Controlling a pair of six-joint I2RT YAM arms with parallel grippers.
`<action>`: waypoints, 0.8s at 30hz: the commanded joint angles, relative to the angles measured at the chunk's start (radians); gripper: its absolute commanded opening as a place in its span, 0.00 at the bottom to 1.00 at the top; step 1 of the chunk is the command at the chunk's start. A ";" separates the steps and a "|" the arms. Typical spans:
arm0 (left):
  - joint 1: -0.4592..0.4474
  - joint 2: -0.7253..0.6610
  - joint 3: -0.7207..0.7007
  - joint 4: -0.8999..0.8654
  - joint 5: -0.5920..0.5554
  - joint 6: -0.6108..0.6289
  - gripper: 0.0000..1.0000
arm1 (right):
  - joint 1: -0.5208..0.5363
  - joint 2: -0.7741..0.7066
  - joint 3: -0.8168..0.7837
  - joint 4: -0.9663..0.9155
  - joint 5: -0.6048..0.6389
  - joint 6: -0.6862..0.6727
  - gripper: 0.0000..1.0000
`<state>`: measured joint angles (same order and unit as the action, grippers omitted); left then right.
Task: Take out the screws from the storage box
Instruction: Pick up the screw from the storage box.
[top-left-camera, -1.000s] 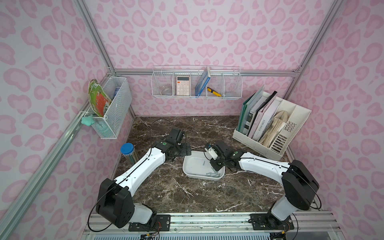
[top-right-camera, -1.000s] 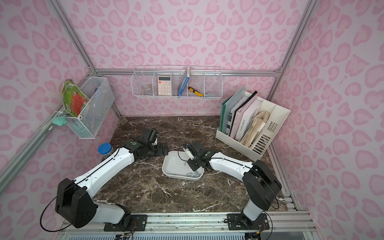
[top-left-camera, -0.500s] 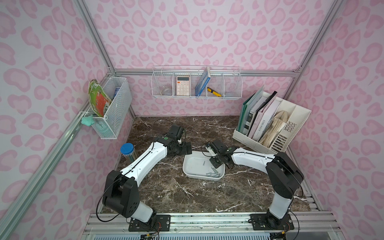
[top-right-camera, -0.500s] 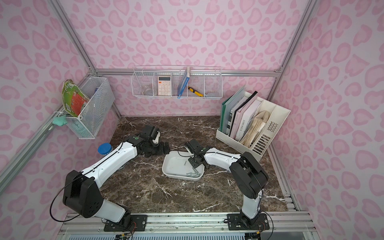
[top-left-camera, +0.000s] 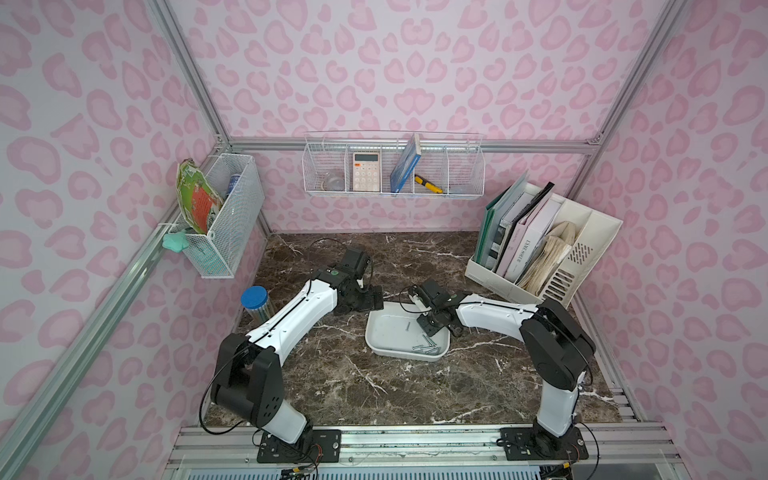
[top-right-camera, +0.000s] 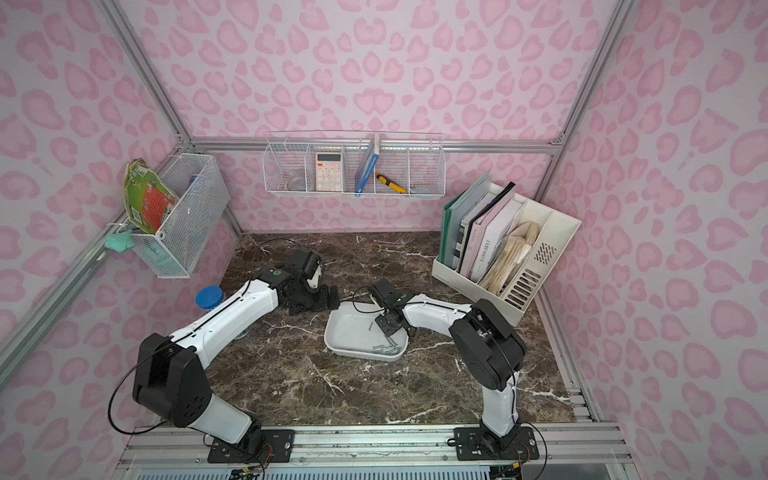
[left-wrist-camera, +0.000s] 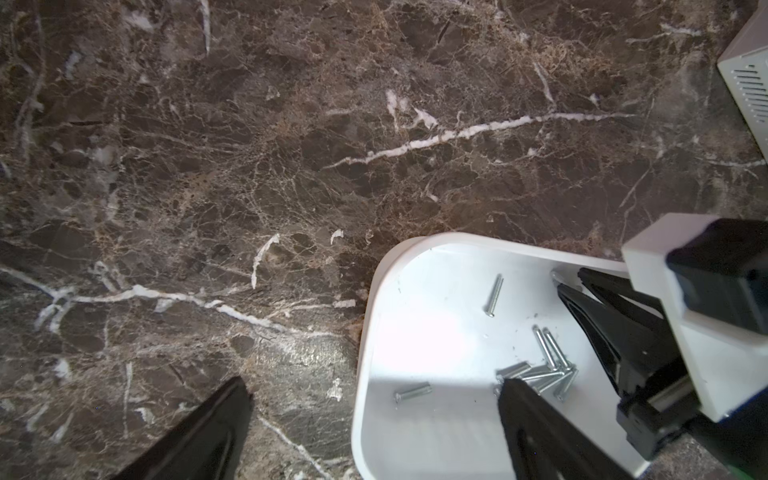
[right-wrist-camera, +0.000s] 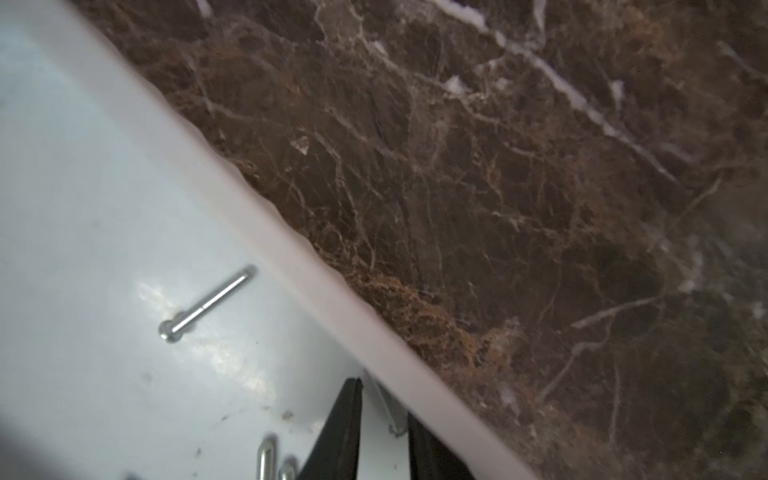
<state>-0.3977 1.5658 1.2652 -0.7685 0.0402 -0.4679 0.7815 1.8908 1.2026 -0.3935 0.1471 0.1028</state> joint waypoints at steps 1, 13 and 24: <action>0.000 0.002 0.009 -0.019 0.006 0.010 0.98 | 0.001 0.007 0.010 -0.025 0.016 -0.005 0.24; 0.000 0.005 0.016 -0.029 0.006 0.011 0.98 | 0.011 0.048 0.019 -0.068 0.032 -0.004 0.19; -0.001 -0.005 0.017 -0.036 -0.022 0.011 0.98 | 0.016 0.030 0.012 -0.069 0.028 0.021 0.13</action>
<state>-0.3985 1.5681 1.2728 -0.7902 0.0353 -0.4652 0.7975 1.9255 1.2205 -0.4072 0.1772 0.1097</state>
